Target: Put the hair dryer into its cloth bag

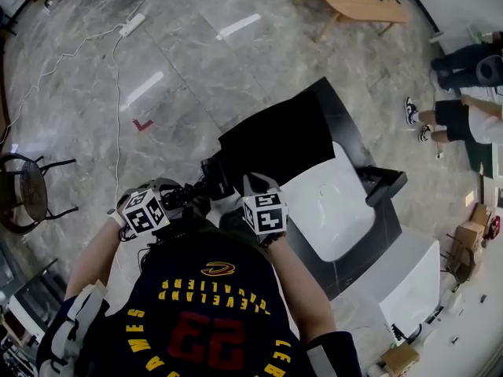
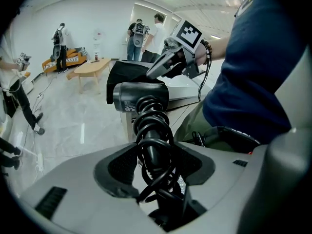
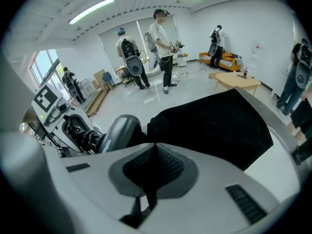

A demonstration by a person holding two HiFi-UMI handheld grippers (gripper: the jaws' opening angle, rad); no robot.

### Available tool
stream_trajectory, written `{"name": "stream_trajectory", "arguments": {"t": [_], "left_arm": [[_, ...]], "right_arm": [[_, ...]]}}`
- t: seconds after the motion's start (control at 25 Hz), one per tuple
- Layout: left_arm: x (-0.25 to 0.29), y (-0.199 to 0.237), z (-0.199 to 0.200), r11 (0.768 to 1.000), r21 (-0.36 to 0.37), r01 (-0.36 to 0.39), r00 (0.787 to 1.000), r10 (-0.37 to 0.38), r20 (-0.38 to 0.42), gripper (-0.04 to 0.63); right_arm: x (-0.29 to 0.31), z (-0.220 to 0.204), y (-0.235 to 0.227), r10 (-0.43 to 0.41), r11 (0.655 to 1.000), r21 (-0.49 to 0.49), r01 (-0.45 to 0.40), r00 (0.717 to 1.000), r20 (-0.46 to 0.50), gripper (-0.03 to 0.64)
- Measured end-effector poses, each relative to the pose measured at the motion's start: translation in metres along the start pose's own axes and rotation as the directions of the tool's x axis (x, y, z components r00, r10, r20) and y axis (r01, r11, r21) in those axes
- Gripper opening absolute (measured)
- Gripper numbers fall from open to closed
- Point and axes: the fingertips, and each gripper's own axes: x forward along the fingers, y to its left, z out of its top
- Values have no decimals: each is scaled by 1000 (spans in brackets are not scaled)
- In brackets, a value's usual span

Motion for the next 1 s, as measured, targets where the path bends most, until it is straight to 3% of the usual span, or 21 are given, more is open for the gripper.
{"name": "stream_trajectory", "arguments": {"t": [0.36,0.6,1.0], "left_arm": [[10,4,35,994,90,62,998,-62,-5,232],[10,3,54,982,177,69,998,-67,-18,232],[14,13,69,979,202,38,999,-36,-12,232]], "right_arm": [[-28,12,2,32,998,54,-39,991,128,15],[-51,33,-13,-9,993,116,-19,973,232,15],[-65,31,-3,21,993,108,-49,970,242,14]]}}
